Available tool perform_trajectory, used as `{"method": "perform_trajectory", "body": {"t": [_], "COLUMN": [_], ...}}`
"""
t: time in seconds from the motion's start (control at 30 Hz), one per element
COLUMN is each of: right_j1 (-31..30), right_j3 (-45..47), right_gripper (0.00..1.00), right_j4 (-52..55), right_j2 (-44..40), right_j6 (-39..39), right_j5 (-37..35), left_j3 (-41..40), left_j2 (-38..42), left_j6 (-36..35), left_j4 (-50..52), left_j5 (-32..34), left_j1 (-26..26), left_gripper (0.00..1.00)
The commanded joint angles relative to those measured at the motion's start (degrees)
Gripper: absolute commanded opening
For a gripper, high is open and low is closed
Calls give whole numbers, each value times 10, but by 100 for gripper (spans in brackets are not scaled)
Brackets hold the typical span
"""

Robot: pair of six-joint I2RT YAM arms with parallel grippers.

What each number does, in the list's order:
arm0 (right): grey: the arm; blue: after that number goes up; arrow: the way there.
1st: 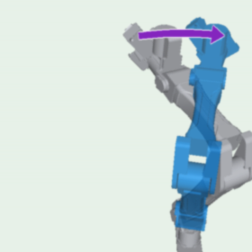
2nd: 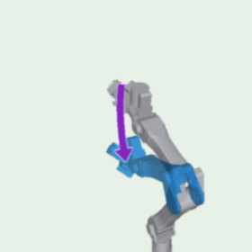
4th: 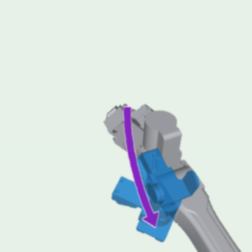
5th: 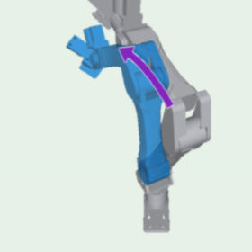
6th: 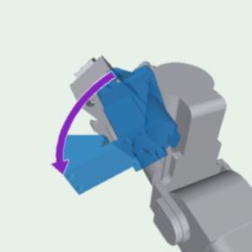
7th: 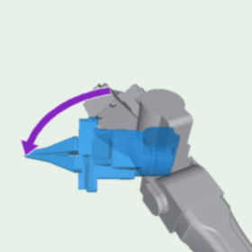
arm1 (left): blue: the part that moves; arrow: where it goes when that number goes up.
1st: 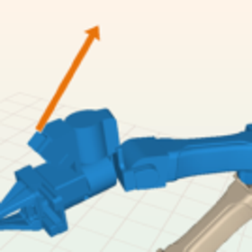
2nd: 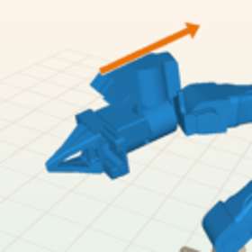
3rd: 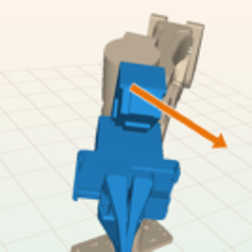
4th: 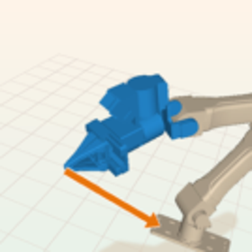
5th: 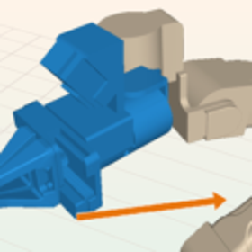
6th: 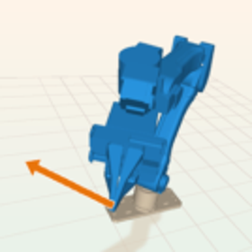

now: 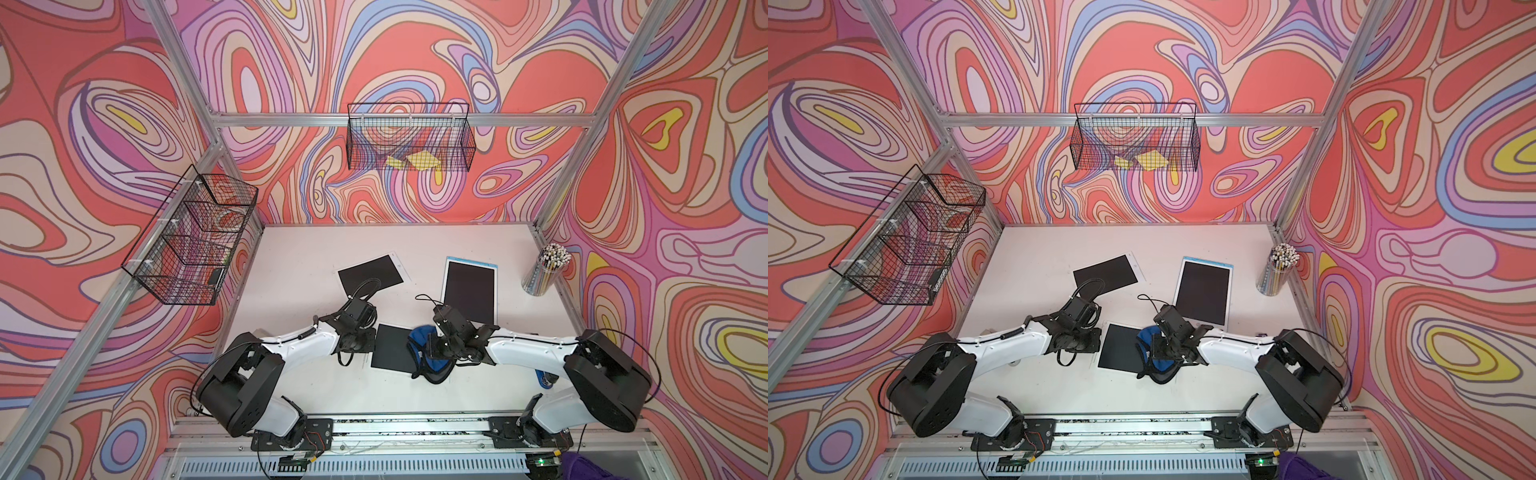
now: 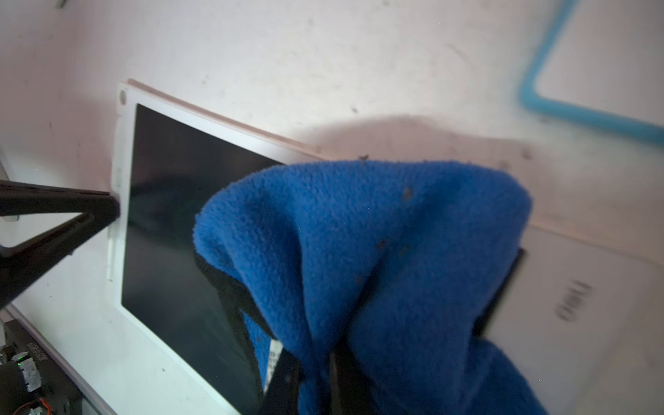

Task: Wipe the drawing tablet
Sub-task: Wipe the dirt from the drawing tablet.

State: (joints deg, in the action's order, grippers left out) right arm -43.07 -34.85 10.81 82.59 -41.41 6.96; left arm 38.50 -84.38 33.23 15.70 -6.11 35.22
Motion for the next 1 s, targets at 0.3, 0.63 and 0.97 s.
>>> {"method": "perform_trajectory", "body": {"t": [0.3,0.63,0.97], "right_j1": [-61,-105,-2], "right_j3": [-69,-102,80], "right_gripper": [0,0,0], "right_j4": [-45,-102,-4], "right_j2": [143,244,27], "right_j6": [-28,-68,-31], "right_j5": [23,43,10], "left_j3": [-34,-37,-35], "left_j2": [-32,-23,-23], "left_j6": [8,13,16], "left_j4": [45,50,55], "left_j5": [11,25,32], "left_j1": [2,2,2], "left_gripper": [7,7,6]}}
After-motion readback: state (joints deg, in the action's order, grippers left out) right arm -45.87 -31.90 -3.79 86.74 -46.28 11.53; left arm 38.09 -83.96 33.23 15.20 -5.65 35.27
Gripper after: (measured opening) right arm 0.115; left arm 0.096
